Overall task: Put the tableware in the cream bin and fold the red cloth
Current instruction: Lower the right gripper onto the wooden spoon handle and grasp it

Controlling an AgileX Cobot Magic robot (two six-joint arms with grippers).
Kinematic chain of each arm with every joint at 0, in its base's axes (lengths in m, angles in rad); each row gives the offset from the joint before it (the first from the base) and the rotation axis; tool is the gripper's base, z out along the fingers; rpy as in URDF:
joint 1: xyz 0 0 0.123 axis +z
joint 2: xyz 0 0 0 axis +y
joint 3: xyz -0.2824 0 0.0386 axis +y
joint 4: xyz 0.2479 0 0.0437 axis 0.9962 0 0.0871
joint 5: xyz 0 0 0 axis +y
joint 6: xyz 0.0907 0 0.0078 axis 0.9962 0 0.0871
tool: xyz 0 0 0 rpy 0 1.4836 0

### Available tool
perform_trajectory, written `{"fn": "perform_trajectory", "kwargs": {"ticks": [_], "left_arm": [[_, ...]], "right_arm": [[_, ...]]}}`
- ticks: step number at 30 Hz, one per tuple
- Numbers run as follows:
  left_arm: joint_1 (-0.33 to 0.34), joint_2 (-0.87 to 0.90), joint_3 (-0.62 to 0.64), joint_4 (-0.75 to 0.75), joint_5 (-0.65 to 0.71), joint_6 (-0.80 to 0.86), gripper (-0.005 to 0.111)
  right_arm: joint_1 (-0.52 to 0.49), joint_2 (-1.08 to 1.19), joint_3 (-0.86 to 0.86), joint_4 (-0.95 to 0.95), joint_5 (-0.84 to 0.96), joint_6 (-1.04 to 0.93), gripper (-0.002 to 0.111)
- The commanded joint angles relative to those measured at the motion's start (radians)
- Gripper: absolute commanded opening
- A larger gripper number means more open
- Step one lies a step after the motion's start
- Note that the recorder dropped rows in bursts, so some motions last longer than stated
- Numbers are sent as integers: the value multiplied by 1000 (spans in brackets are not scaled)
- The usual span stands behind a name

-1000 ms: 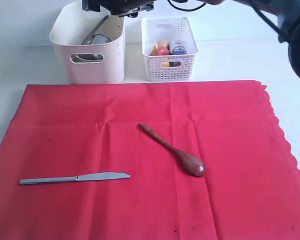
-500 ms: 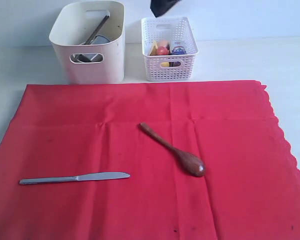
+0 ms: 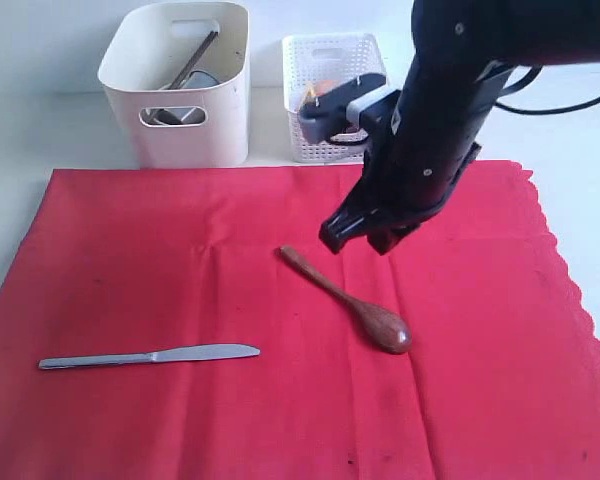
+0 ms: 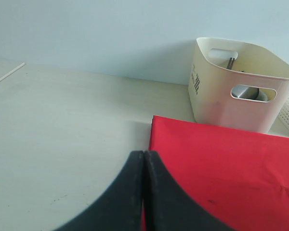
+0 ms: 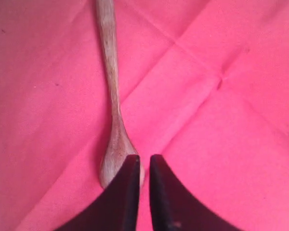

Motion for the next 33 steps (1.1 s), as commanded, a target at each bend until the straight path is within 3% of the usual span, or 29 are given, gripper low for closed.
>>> {"fn": "perform_trajectory", "kwargs": {"ticks": [1, 6, 18, 29, 33], "left_arm": [[2, -7, 0, -3, -4, -4, 1], [2, -7, 0, -3, -4, -4, 1], [2, -7, 0, -3, -4, -4, 1], [2, -7, 0, -3, -4, -4, 1], [2, -7, 0, -3, -4, -4, 1]], "right_arm": [[2, 77, 5, -11, -71, -10, 27], [2, 151, 5, -11, -142, -35, 44], [18, 227, 5, 107, -160, -145, 44], [72, 227, 5, 93, -158, -133, 43], [72, 227, 5, 30, -153, -76, 32]]}}
